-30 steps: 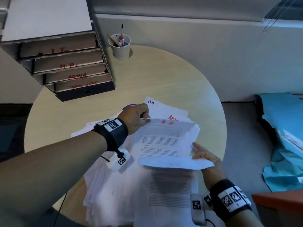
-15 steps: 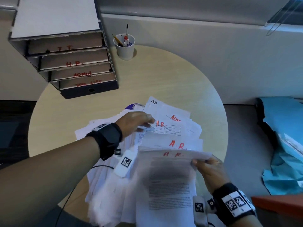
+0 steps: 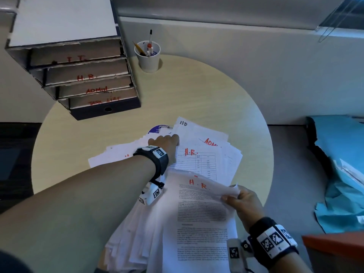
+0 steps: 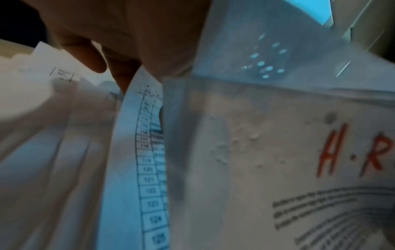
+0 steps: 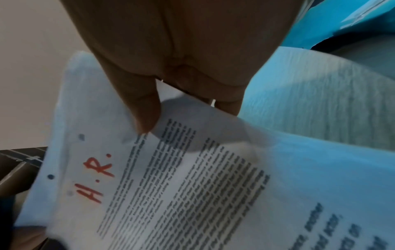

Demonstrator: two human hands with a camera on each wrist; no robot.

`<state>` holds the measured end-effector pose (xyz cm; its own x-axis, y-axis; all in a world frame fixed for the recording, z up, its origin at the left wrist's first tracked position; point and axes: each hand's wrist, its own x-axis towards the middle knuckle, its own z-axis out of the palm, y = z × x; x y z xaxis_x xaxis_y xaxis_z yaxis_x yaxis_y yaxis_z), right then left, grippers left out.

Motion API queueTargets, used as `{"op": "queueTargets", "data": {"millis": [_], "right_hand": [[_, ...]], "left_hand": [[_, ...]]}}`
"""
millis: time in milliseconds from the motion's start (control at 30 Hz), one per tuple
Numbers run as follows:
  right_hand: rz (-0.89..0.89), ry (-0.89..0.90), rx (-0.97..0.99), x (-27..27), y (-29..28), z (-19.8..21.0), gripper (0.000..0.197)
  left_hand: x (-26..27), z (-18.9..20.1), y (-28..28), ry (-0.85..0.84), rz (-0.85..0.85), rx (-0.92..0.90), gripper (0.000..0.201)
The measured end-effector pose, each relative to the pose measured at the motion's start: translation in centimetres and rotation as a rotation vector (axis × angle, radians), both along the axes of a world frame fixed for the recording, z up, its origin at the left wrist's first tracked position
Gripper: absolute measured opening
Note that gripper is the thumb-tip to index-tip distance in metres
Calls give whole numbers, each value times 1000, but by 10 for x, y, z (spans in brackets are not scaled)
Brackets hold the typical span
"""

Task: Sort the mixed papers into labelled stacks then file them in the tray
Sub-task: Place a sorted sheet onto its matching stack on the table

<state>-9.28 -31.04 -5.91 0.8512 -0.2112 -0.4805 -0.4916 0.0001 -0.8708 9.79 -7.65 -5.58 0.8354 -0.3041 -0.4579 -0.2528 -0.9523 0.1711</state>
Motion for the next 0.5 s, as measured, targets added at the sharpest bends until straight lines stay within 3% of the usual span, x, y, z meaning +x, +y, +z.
{"op": "queueTargets", "data": {"millis": [167, 367, 433, 500], "right_hand": [[-22, -10, 16, 0, -4, -4, 23], [-64, -66, -7, -4, -10, 5, 54], [-62, -106, 0, -5, -11, 6, 54], [-48, -105, 8, -5, -12, 6, 50]], "left_hand": [[6, 14, 10, 3, -59, -80, 10], [-25, 42, 36, -68, -304, -514, 14], [-48, 52, 49, -70, -425, -611, 17], [-67, 58, 59, 3, -429, -661, 19]]}}
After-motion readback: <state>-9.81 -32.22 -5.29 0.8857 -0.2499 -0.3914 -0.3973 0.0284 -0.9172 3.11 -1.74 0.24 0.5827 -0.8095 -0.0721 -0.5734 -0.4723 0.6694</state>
